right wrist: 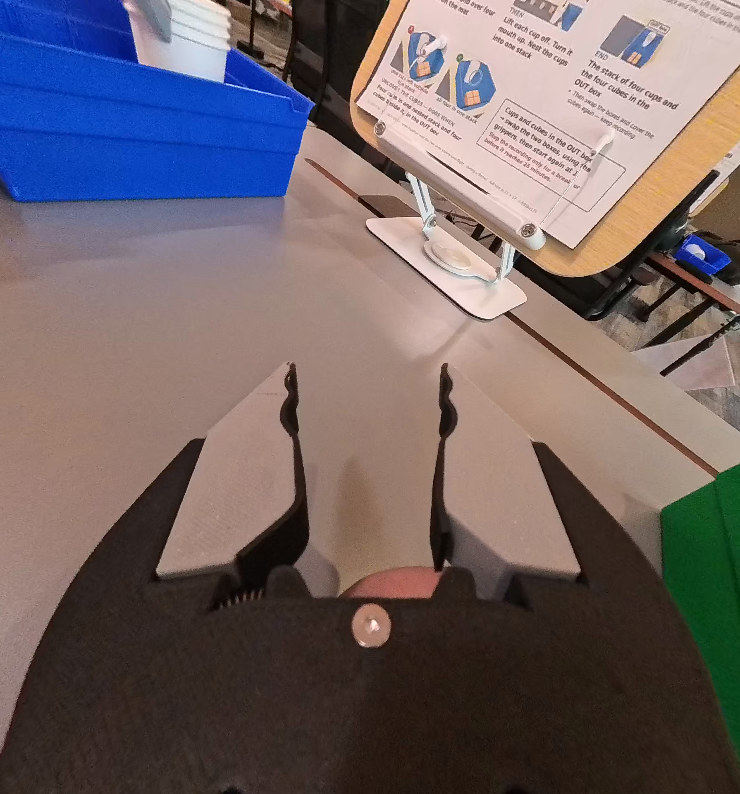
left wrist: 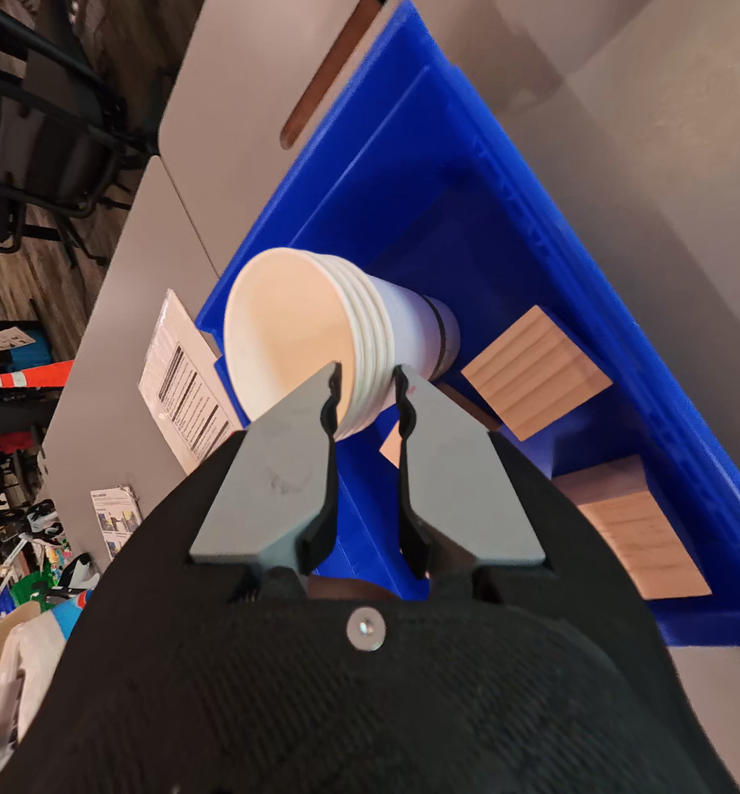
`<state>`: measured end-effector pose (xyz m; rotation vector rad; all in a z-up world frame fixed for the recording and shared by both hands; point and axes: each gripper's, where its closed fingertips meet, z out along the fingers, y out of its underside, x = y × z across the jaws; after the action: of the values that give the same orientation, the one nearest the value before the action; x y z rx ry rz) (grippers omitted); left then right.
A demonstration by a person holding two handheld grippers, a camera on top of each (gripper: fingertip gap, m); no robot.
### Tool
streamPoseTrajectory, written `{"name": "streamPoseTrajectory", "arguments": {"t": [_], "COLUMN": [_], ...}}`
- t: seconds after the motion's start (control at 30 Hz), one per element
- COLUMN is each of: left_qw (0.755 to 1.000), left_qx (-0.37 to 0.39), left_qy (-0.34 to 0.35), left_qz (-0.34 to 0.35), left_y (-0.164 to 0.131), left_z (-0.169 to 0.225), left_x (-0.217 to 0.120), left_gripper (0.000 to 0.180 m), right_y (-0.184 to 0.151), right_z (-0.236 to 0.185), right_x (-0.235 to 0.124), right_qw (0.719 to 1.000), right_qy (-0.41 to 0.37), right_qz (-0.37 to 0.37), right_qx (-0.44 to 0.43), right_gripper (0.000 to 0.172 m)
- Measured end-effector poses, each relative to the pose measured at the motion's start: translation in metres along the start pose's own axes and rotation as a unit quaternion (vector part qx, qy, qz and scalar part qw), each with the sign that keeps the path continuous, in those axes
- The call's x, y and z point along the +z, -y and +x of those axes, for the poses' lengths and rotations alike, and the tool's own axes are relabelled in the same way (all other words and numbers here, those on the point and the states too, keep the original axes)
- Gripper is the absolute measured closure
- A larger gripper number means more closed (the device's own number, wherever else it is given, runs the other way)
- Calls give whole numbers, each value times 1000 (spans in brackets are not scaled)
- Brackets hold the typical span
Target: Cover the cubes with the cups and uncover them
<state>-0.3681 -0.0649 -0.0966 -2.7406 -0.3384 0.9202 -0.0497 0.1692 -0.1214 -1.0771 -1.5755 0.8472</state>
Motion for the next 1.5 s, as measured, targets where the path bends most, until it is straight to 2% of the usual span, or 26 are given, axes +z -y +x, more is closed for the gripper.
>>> {"name": "streamPoseTrajectory", "arguments": {"t": [0.07,0.3,0.37,0.5,0.57,0.67,0.8,1.0,1.2,1.4,1.5], "left_qw": [1000,995,993,974,968,959,946,935,933,938,939], "left_qx": [-18,-92,-87,-27,21,103,196,208,186,238,233], "left_qy": [2,-10,-55,-222,-248,-264,-255,-287,-307,-242,-242], "left_qz": [10,43,55,39,35,32,48,32,-5,-67,-73], "left_y": [1,-10,-16,-46,-61,-77,-77,-72,-77,-97,-100], "left_z": [-3,-8,11,82,98,115,129,142,143,123,121], "left_x": [-5,-38,-51,-69,-68,-63,-49,-32,-23,-15,-14], "left_gripper": [146,140,140,132,130,119,123,123,118,120,120], "right_y": [0,1,1,3,3,1,-1,-4,-4,-1,2], "right_z": [-1,-5,-4,-4,-7,-10,-9,-5,-9,-11,-11], "right_x": [0,0,-1,-1,-1,0,2,3,3,1,0], "right_qw": [1000,1000,1000,1000,1000,1000,1000,1000,1000,1000,1000], "right_qy": [3,6,5,7,10,12,11,12,20,24,24], "right_qz": [-1,0,2,5,5,2,-1,-4,-6,0,5], "right_qx": [-1,-7,-7,-2,-5,-13,-13,1,-3,-2,-3], "right_gripper": [108,108,108,108,108,108,108,108,108,108,108]}}
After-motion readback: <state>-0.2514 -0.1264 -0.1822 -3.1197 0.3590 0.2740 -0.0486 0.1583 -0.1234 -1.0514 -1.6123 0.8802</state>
